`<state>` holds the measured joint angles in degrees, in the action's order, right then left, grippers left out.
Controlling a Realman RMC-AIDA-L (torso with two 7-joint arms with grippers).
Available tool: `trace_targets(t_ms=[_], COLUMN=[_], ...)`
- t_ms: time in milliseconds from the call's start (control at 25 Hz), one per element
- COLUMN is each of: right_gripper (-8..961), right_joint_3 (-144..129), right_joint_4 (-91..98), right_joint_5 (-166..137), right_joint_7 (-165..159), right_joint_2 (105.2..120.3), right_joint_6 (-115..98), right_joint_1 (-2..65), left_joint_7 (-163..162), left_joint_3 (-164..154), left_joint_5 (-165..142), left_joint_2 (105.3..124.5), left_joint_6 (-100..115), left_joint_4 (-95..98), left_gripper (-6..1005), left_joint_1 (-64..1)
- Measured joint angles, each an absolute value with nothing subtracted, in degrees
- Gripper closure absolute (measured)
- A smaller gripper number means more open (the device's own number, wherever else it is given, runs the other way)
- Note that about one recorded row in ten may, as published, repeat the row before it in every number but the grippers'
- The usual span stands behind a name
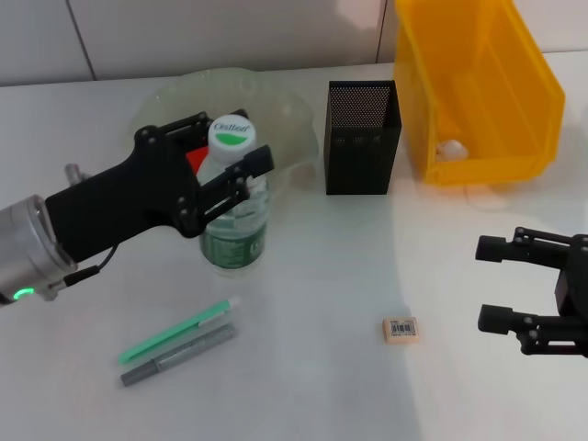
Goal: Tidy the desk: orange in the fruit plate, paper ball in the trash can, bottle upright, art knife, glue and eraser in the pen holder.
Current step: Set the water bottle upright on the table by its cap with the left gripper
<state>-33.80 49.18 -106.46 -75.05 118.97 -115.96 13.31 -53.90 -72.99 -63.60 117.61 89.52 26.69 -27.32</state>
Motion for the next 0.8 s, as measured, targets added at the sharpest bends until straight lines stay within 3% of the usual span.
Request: trace_targets(t_ms=[800], right_gripper=[154], right_joint_3=[-34.34], right_joint_4=[48.09], right_joint_5=[-107.18], right_joint_7=[-74.26], right_joint_2=[118.97], right_joint_6=[-113.81], right_joint_1=[13.63], left_joint_7=[-48.42], left_joint_3=[-68.7], left_joint_5=[-63.73], left_joint_2=[118.22], left_joint_6=[84.18], left_joint_4=[26.1], left_gripper=[552], left_joint_1=[-23.58])
